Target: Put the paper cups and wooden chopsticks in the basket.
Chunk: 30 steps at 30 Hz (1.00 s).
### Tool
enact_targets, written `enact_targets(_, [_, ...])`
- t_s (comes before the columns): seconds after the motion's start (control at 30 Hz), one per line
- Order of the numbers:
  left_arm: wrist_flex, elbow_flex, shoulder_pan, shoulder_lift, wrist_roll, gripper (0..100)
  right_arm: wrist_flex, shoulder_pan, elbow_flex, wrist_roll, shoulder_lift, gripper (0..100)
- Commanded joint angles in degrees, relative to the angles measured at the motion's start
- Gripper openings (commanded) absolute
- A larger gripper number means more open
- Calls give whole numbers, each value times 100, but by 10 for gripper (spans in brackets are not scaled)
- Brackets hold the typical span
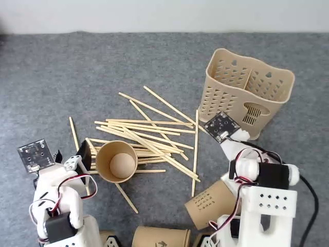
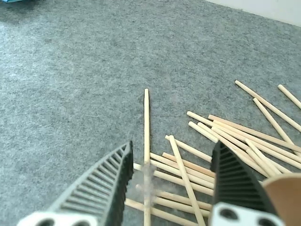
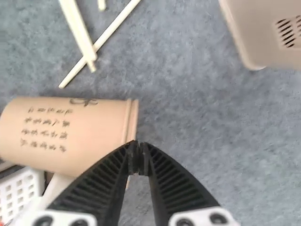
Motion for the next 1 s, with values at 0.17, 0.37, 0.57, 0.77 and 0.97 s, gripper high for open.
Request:
enact_targets(0.17, [-149,4,44,-88,35,261,-145,752,-316,70,-48,9])
enact_targets(0.37, [-149,4,44,-88,35,261,-391,1613,-273,985,4,9])
enact_targets(0.57, [-149,4,44,-88,35,261,-435,1842,686,1582,4,9])
enact_targets(0.77, [-149,4,44,-88,35,261,-1165,1833,1653,1881,4,9])
enact_targets(0.97, [-149,4,44,-88,35,261,-989,796,2040,2031,-48,9])
